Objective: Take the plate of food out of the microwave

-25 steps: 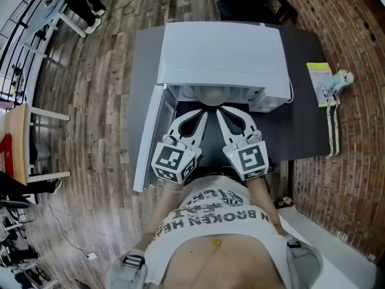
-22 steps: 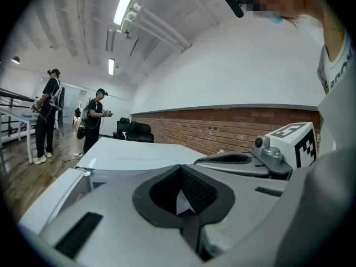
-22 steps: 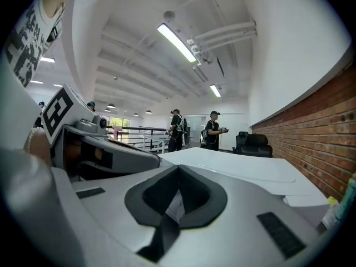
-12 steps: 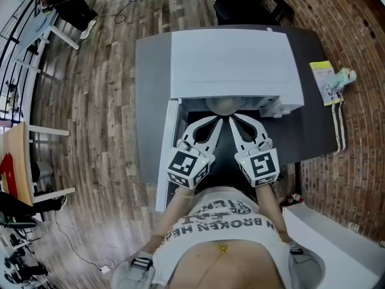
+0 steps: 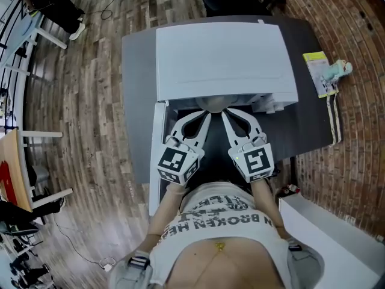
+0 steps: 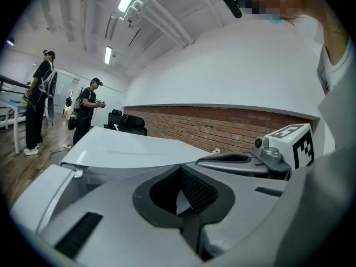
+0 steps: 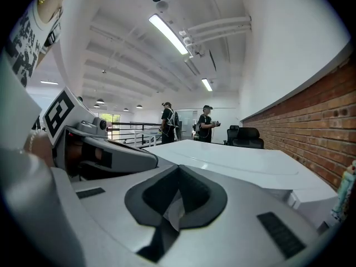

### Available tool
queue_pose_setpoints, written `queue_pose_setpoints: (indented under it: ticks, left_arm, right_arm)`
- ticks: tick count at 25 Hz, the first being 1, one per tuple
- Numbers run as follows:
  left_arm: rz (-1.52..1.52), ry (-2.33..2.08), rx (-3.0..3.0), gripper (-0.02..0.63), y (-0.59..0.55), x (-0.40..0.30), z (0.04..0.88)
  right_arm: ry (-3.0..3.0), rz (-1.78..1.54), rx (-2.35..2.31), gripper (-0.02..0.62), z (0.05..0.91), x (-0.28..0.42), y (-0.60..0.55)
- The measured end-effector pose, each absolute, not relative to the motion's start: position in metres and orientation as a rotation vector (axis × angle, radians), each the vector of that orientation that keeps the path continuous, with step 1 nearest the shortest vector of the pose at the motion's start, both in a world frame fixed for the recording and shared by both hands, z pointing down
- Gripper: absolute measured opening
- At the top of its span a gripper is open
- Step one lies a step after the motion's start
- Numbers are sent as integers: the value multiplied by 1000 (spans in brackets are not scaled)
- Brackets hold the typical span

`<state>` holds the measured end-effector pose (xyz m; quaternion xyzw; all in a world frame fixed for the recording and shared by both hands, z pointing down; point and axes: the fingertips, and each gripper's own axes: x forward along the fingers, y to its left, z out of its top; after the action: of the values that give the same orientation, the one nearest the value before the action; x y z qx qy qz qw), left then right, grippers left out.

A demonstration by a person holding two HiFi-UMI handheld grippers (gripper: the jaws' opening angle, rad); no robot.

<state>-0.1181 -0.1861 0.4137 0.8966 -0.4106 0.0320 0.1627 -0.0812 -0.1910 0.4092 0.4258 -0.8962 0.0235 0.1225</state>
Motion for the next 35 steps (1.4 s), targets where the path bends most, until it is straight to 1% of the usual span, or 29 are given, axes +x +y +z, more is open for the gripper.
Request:
queue_pose_setpoints:
  ticks: [14,25,35]
  left_arm:
    - [236,-1312,2554,6,-203,-114,424]
    - [270,-1327,2542,6,-211,-113,431]
    - [318,-1321,2489,6,-219,-114,459]
  right_arm:
    - [-2622,100,1165,8,416,-61,-208]
    - [-2576,129,1181,8,428,-53,-218]
    - [-2518,177,1175,8,454,-47,-227]
